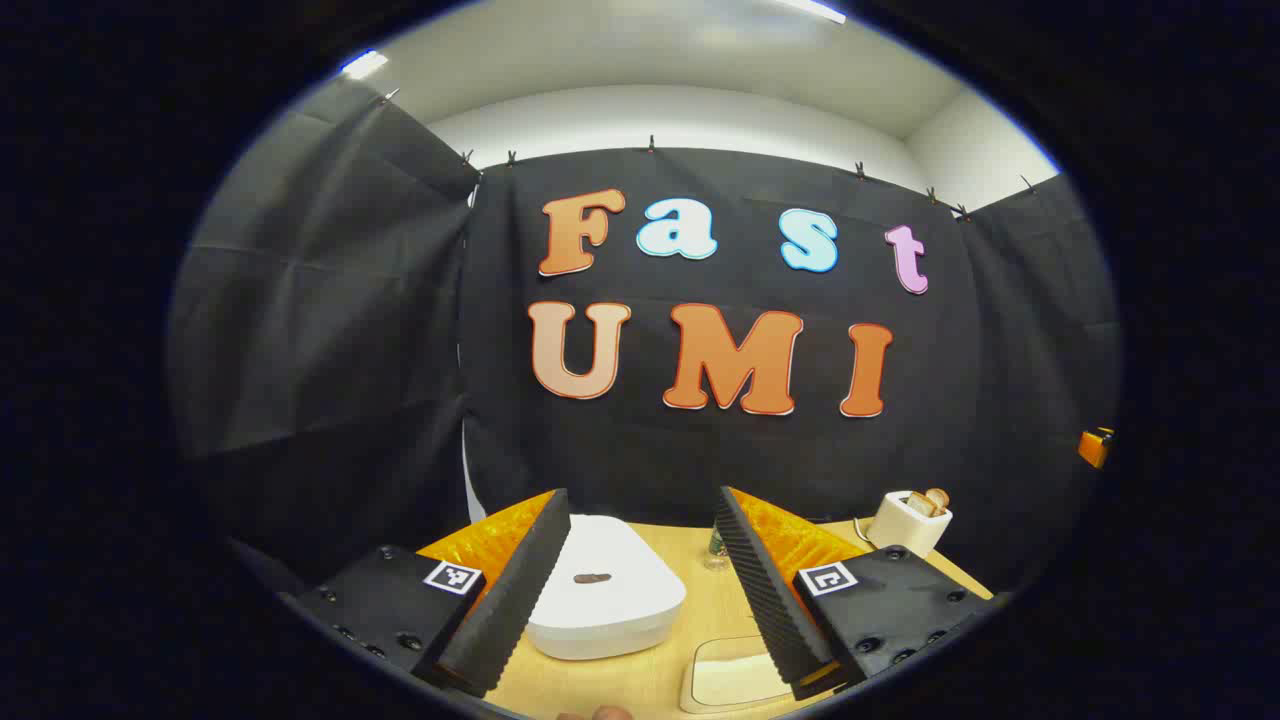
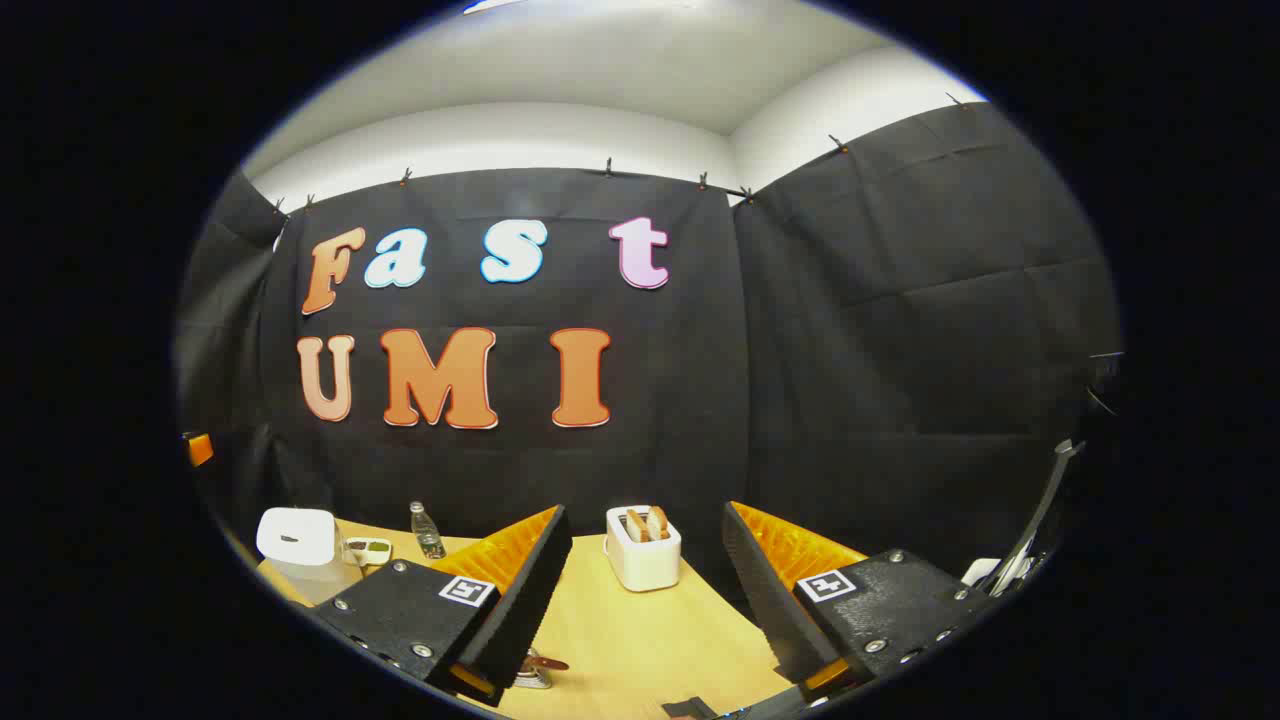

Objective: Close the left gripper, press the button to open the rice cooker; take a wooden spoon from the chopstick holder with the right hand, scoop a spoonful of rice and pour it into the rice cooker, then put the wooden spoon back into the chopstick holder.

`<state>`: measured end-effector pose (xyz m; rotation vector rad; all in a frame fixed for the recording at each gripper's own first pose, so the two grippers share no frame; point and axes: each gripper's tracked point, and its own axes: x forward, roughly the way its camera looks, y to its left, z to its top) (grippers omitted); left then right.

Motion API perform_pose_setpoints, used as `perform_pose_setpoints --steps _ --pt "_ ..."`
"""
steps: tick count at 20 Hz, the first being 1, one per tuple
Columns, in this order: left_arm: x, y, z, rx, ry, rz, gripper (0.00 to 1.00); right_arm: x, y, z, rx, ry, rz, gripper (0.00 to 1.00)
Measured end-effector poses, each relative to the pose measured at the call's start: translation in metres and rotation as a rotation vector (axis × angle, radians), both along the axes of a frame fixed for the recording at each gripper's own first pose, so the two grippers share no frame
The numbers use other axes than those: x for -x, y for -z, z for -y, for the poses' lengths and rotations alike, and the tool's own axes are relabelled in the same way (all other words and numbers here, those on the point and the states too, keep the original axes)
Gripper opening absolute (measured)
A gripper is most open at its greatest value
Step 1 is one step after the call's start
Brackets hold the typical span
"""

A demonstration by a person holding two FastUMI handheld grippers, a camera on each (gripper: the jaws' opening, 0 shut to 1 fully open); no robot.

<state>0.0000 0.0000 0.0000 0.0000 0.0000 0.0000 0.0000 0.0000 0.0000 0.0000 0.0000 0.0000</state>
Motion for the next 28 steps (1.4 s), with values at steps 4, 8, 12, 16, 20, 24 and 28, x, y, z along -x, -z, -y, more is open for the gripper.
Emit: perform_pose_setpoints --steps 4,8,12,16,20,24,28 --pt "0.005 -0.014 -0.041 -0.016 -0.060 0.017 1.00 -0.005 0.002 -0.036 0.015 -0.029 0.004 0.94" --pt "0.007 -0.010 -0.059 -0.003 -0.088 0.005 1.00 -0.005 0.005 -0.063 0.011 -0.070 -0.007 0.94" --pt "0.003 -0.014 -0.059 -0.001 -0.091 0.020 0.99 -0.008 0.000 -0.065 0.013 -0.075 -0.004 0.94" --pt "-0.006 -0.017 -0.049 0.009 -0.067 0.029 0.99 -0.011 -0.001 -0.064 0.015 -0.074 -0.008 0.99" --pt "-0.011 -0.018 -0.046 -0.004 -0.066 0.030 0.99 -0.013 0.003 -0.064 0.026 -0.070 -0.022 0.94" --pt "-0.015 -0.016 -0.048 -0.018 -0.079 0.015 0.79 -0.014 0.003 -0.064 0.030 -0.069 -0.023 0.95" --pt "-0.021 -0.015 -0.060 -0.029 -0.132 0.018 0.39 -0.015 0.003 -0.063 0.040 -0.062 -0.024 0.95"
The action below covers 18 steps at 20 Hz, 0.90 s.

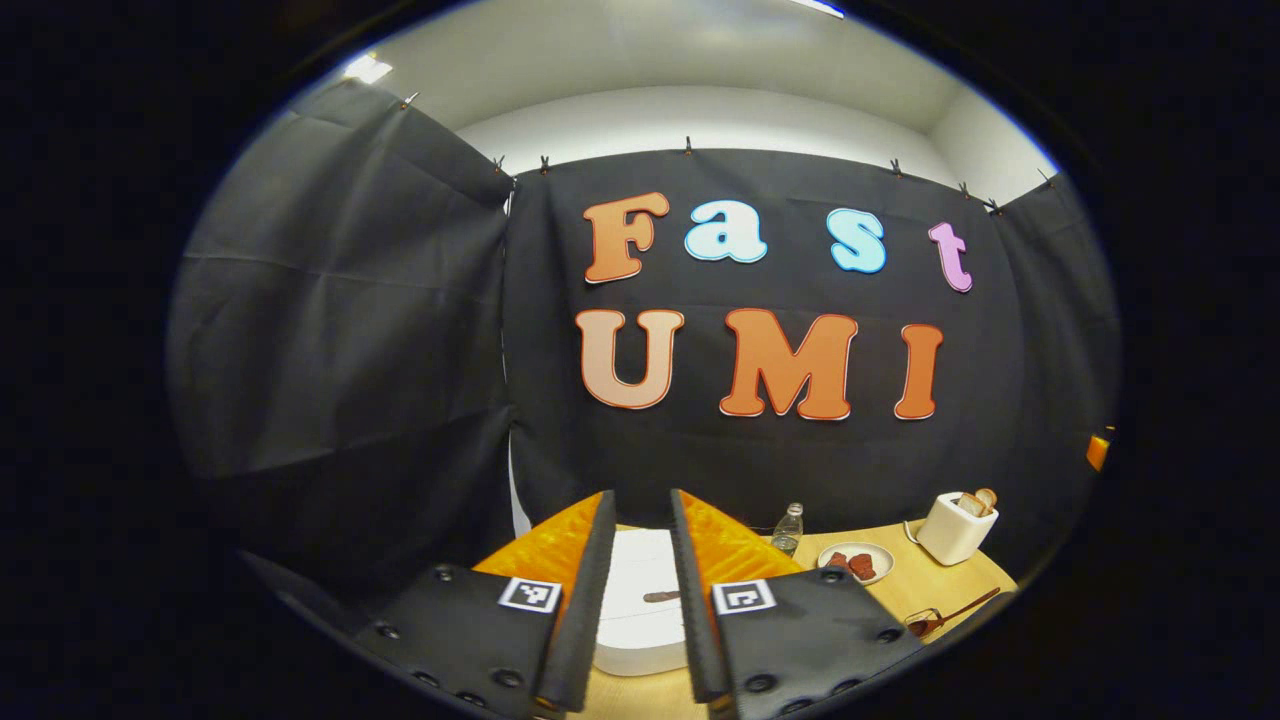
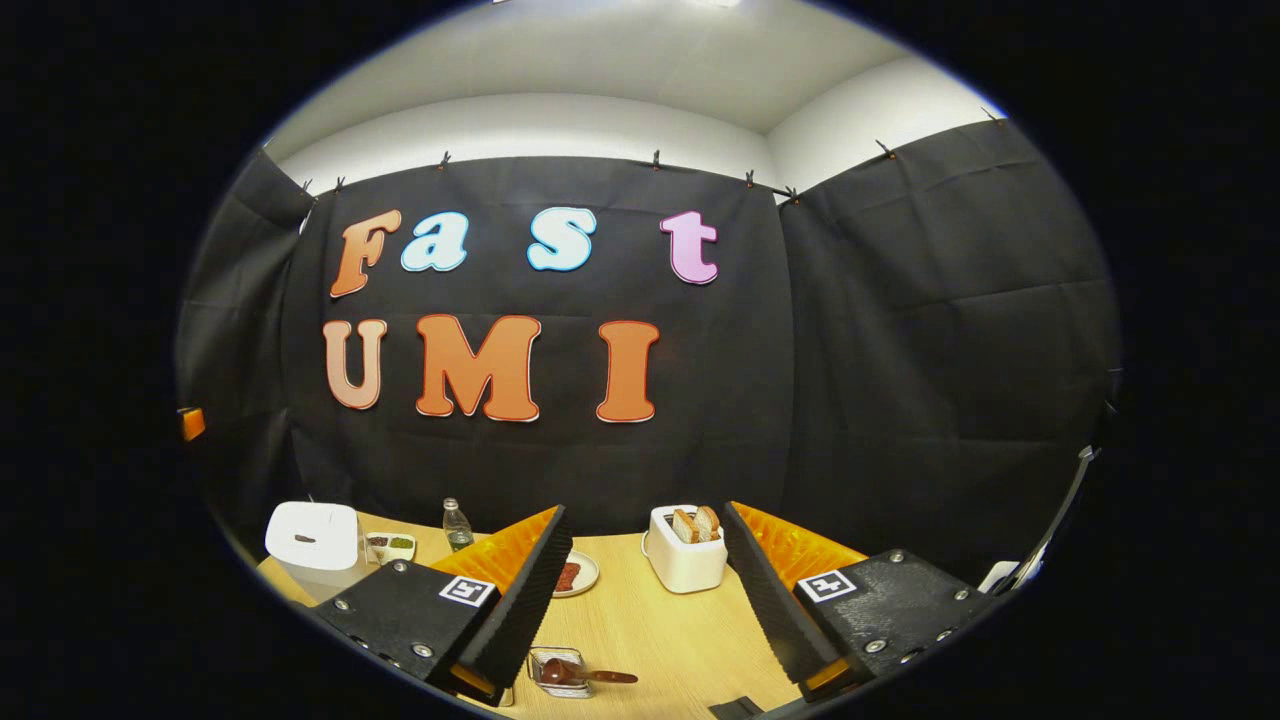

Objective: Close the left gripper, press the button to open the rice cooker; take a wooden spoon from the chopstick holder with the right hand, scoop a spoonful of rice and pour it into the rice cooker, then put the wooden spoon back into the chopstick holder.

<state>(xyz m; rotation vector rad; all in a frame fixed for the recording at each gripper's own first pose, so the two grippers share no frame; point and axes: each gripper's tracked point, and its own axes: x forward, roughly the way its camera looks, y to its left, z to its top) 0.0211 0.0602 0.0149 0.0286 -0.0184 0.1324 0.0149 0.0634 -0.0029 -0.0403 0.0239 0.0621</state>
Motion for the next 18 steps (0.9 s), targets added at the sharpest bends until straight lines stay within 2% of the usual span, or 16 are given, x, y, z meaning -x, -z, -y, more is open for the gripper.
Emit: perform_pose_setpoints --steps 2,4,11,18 --pt "-0.003 0.003 -0.006 0.010 -0.023 -0.002 0.19 -0.002 0.001 0.000 -0.001 0.002 -0.004 0.95" --pt "-0.007 0.008 -0.002 0.027 -0.007 -0.012 0.06 -0.002 0.001 0.001 0.001 0.006 -0.006 0.95" --pt "-0.059 0.067 0.014 0.080 0.104 -0.164 0.05 -0.005 0.002 0.007 0.006 0.030 -0.013 0.94" --pt "-0.115 0.140 0.021 0.098 0.147 -0.355 0.05 -0.005 0.006 0.025 0.001 0.098 -0.033 0.94"
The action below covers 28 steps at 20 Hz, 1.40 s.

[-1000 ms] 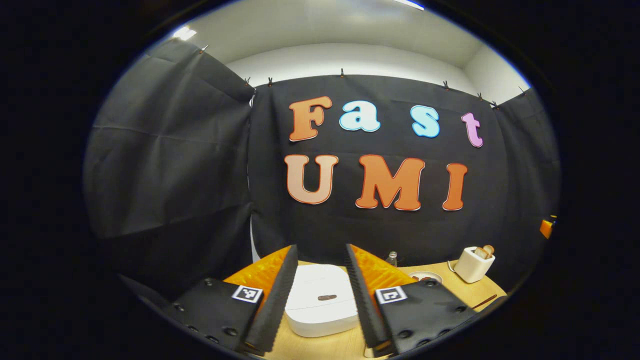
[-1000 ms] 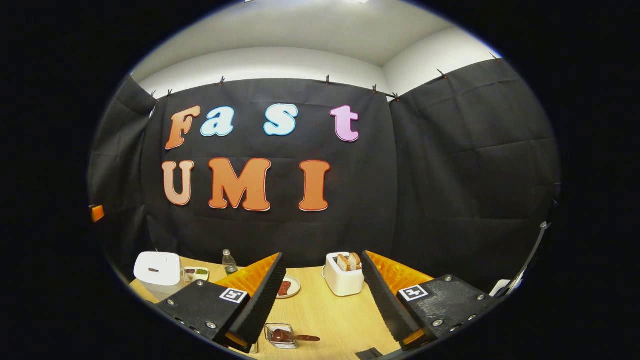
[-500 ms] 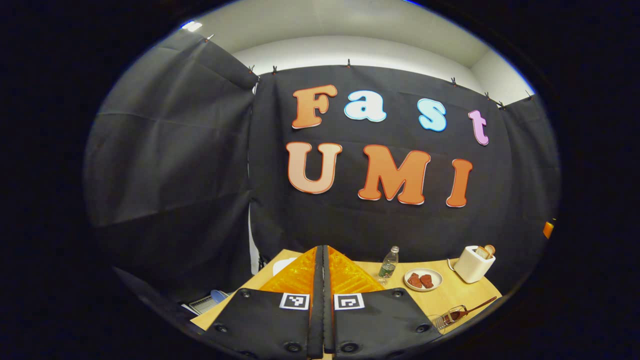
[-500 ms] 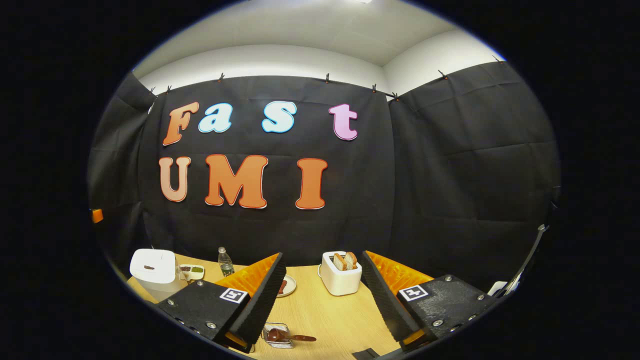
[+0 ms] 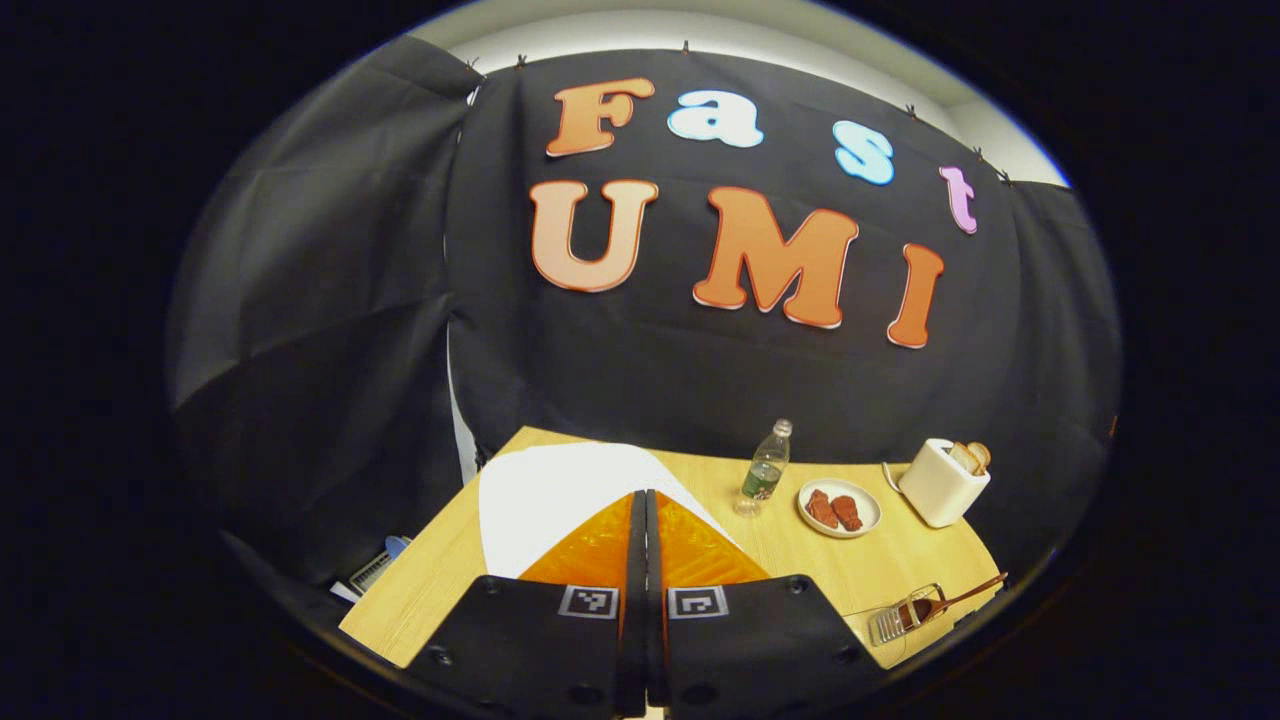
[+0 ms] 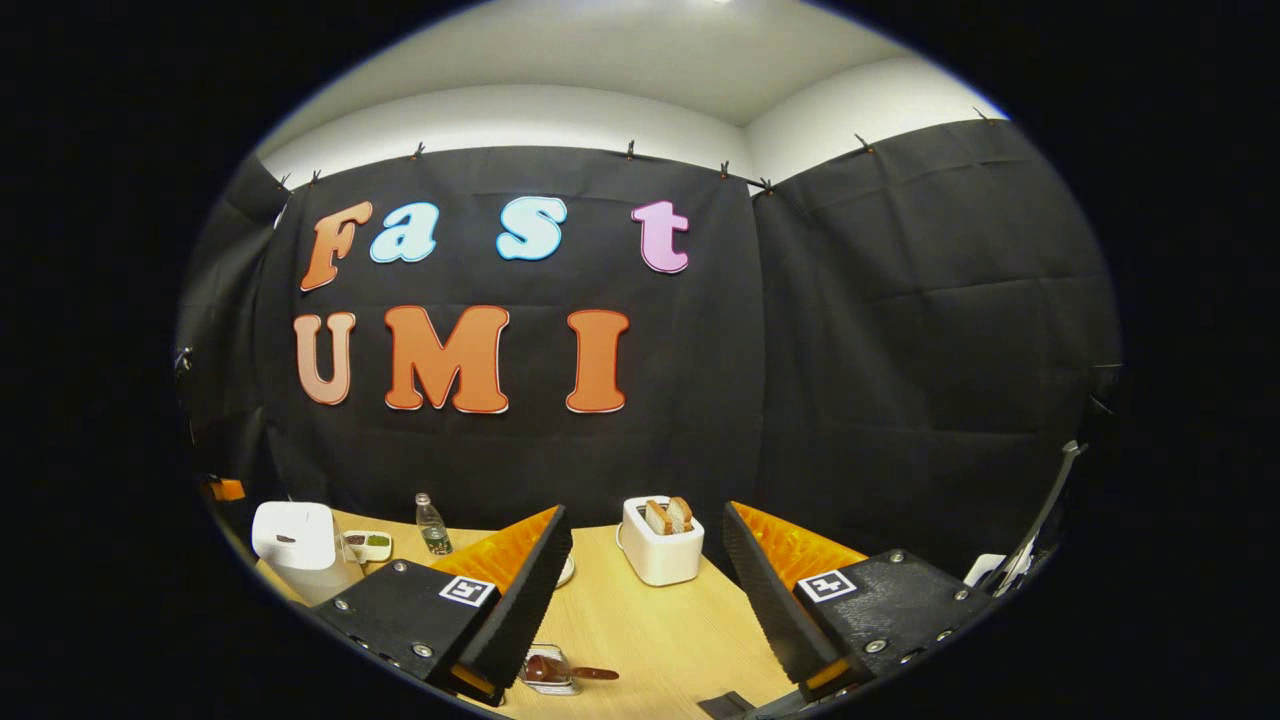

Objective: Close the left gripper, press the button to open the rice cooker; take a wooden spoon from the chopstick holder with the right hand, scoop a spoonful of rice and pour it into the rice cooker, then put the wooden spoon back into the chopstick holder.

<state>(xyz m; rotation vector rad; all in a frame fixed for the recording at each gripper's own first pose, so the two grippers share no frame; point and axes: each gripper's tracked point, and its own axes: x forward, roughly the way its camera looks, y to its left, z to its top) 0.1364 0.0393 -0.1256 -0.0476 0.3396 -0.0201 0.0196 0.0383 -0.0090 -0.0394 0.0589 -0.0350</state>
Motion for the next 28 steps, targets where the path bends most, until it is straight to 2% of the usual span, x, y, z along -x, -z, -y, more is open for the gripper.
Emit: perform_pose_setpoints --steps 2,6,7,8,12,15,16,17,18,24,28 --pt "-0.012 0.019 -0.002 0.013 -0.005 -0.044 0.07 0.003 0.002 0.004 0.011 0.016 -0.008 0.94" --pt "-0.035 0.060 -0.006 -0.015 -0.012 -0.119 0.05 0.004 0.006 0.011 0.049 0.040 -0.022 0.94" --pt "-0.038 0.075 -0.007 -0.024 -0.012 -0.148 0.05 0.004 0.007 0.011 0.052 0.045 -0.027 0.99" --pt "-0.041 0.084 -0.006 -0.020 -0.009 -0.168 0.05 0.003 0.008 0.010 0.046 0.046 -0.031 0.95" --pt "-0.043 0.101 -0.007 -0.005 -0.020 -0.209 0.07 0.001 0.010 0.008 0.042 0.048 -0.039 0.94" --pt "-0.043 0.102 -0.009 -0.006 -0.023 -0.213 0.05 -0.002 0.014 0.009 0.050 0.054 -0.049 0.94" --pt "-0.043 0.102 -0.009 0.000 -0.026 -0.217 0.05 -0.003 0.016 0.007 0.040 0.050 -0.053 0.99" --pt "-0.042 0.104 -0.009 0.006 -0.030 -0.224 0.05 -0.005 0.017 0.005 0.027 0.047 -0.057 0.94" --pt "-0.040 0.109 -0.010 0.007 -0.037 -0.238 0.05 -0.006 0.019 0.004 0.015 0.044 -0.060 0.94" --pt "-0.044 0.097 -0.007 -0.061 -0.015 -0.209 0.05 -0.009 0.028 -0.005 0.000 0.027 -0.079 0.94" --pt "-0.056 0.031 -0.015 -0.071 -0.031 -0.077 0.05 -0.007 0.024 -0.012 0.005 0.010 -0.065 0.94"
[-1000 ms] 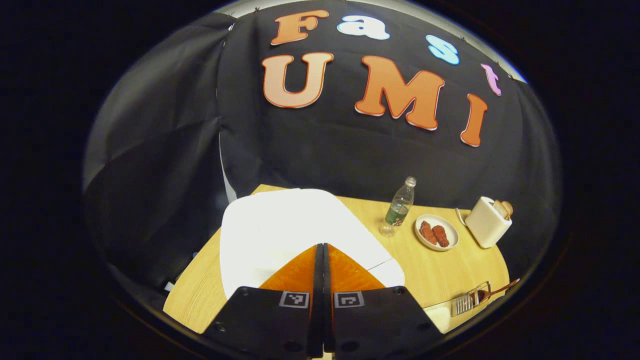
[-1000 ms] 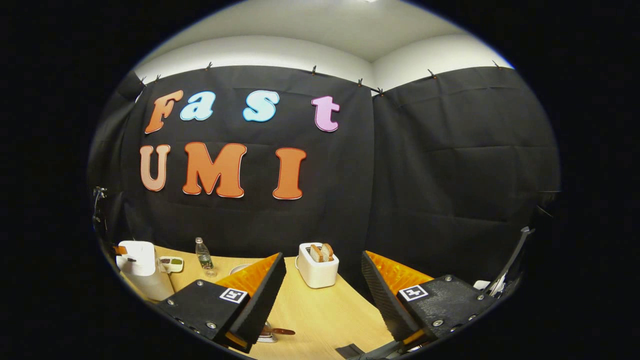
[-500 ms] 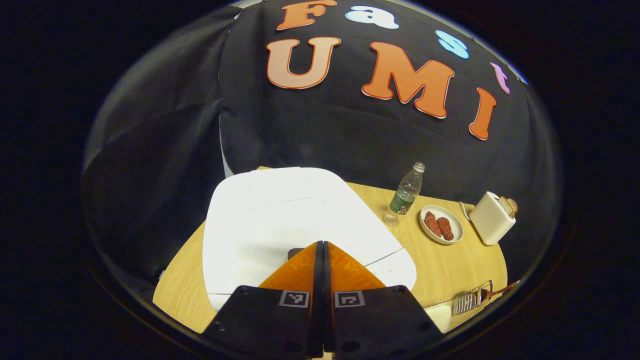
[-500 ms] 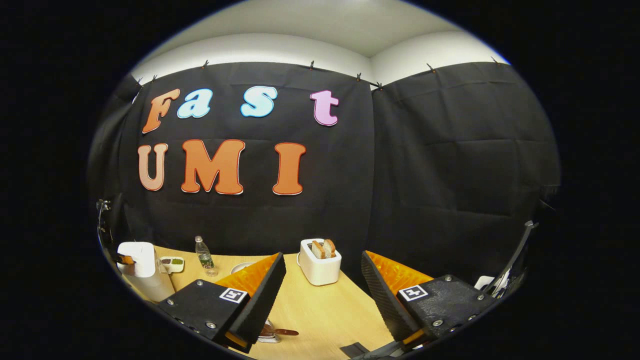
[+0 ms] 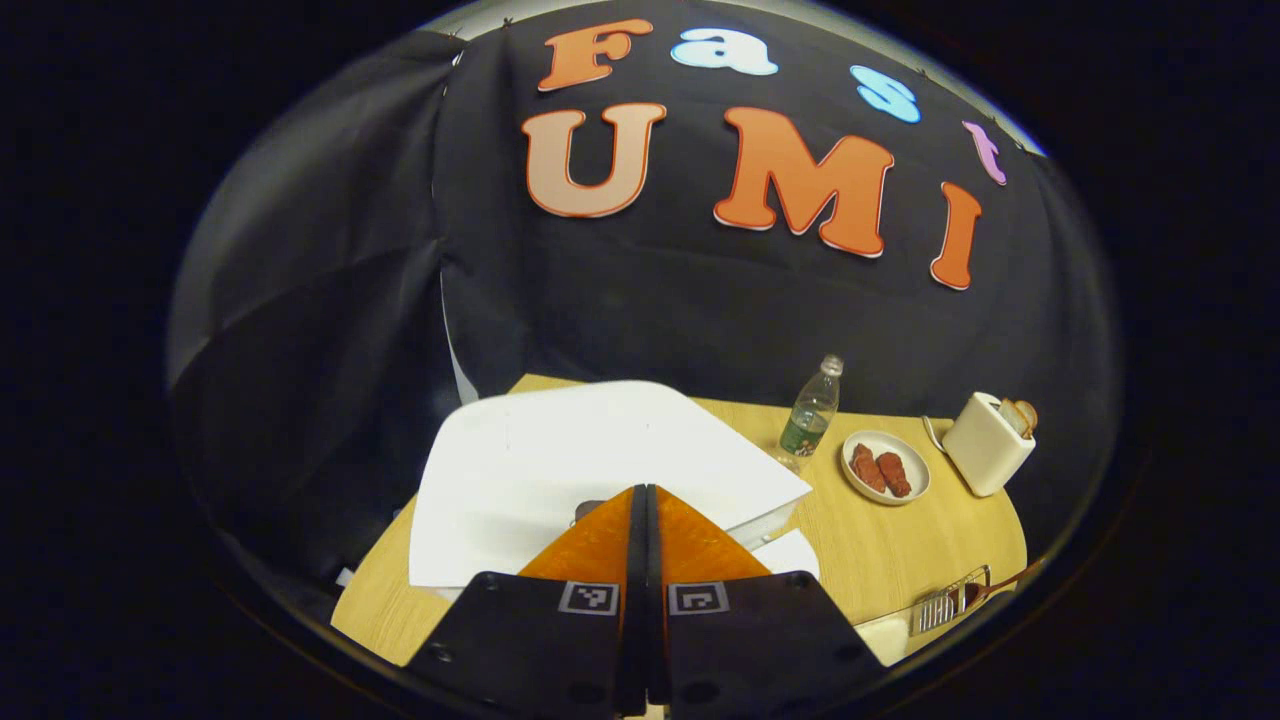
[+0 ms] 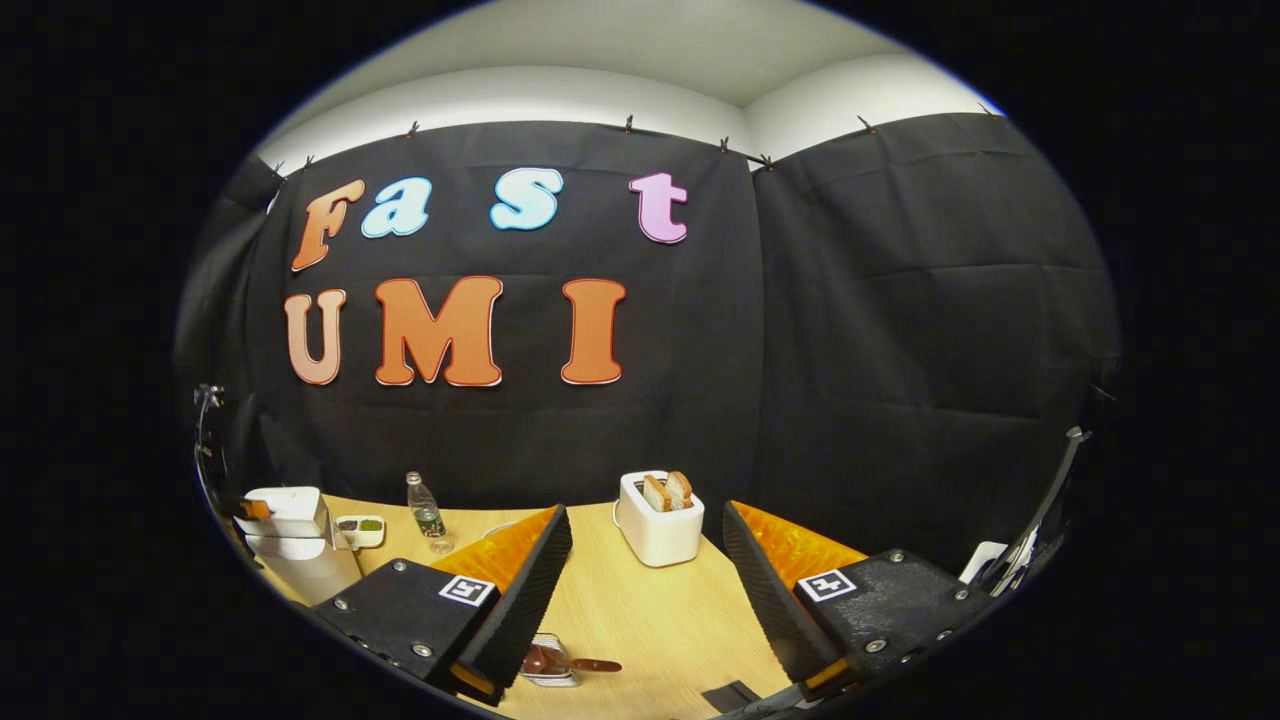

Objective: Close the left gripper, press the button to open the rice cooker; take a wooden spoon from the chopstick holder with the right hand, scoop a spoonful of rice and pour it into the rice cooker, then put the wooden spoon back into the chopstick holder.

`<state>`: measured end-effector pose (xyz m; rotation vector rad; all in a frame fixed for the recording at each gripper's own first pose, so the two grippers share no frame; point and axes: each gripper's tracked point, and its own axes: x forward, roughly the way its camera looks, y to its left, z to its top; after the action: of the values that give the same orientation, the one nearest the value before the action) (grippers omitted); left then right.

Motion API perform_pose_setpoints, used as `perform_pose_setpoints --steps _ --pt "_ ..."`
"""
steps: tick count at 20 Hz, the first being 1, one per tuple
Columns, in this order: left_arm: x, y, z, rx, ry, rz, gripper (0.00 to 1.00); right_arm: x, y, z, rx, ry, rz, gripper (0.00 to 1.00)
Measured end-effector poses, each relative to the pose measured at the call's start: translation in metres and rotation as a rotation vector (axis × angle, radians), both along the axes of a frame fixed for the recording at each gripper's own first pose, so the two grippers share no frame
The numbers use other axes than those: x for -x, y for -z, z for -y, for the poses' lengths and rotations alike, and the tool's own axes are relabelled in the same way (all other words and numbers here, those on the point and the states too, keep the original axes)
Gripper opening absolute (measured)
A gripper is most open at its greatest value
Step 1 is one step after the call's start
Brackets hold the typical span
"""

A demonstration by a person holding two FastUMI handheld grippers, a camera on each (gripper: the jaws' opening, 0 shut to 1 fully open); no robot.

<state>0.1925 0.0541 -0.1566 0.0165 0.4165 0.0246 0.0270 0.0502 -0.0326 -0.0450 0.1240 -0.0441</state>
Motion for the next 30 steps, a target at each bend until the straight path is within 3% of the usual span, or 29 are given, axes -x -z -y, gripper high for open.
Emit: perform_pose_setpoints --steps 2,6,8,9,12,13,16,22,25,26,28,29,30 --pt "0.001 -0.044 -0.007 -0.014 -0.009 0.088 0.05 0.001 -0.002 -0.004 -0.004 -0.008 0.010 0.94" --pt "0.020 -0.104 -0.013 0.050 -0.005 0.192 0.04 0.007 -0.001 -0.009 -0.008 -0.021 0.021 0.95" --pt "0.031 -0.117 -0.019 0.049 -0.013 0.217 0.05 0.011 -0.003 -0.014 -0.009 -0.035 0.032 0.90" --pt "0.038 -0.120 -0.024 0.041 -0.018 0.215 0.05 0.014 -0.004 -0.018 -0.014 -0.048 0.041 0.95" --pt "0.059 -0.134 -0.032 0.064 -0.026 0.244 0.05 0.019 -0.002 -0.021 -0.019 -0.056 0.065 0.94" --pt "0.066 -0.141 -0.037 0.070 -0.032 0.257 0.05 0.022 -0.001 -0.022 -0.022 -0.060 0.069 0.90" --pt "0.084 -0.155 -0.053 0.039 -0.056 0.312 0.05 0.030 0.005 -0.028 -0.066 -0.079 0.083 0.95" --pt "0.121 -0.167 -0.083 0.031 -0.090 0.376 0.07 0.032 0.063 -0.020 -0.160 -0.051 -0.013 0.94" --pt "0.136 -0.170 -0.103 0.000 -0.123 0.389 0.25 0.031 0.093 -0.024 -0.186 -0.057 -0.058 0.95" --pt "0.140 -0.170 -0.108 -0.004 -0.129 0.388 0.35 0.030 0.103 -0.025 -0.203 -0.056 -0.073 0.95" --pt "0.145 -0.167 -0.111 0.015 -0.121 0.377 0.41 0.029 0.128 -0.031 -0.256 -0.054 -0.115 0.95" --pt "0.149 -0.165 -0.114 0.018 -0.129 0.371 0.49 0.028 0.140 -0.033 -0.286 -0.048 -0.129 0.95" --pt "0.153 -0.163 -0.118 0.018 -0.132 0.366 0.71 0.025 0.151 -0.034 -0.312 -0.038 -0.143 0.95"
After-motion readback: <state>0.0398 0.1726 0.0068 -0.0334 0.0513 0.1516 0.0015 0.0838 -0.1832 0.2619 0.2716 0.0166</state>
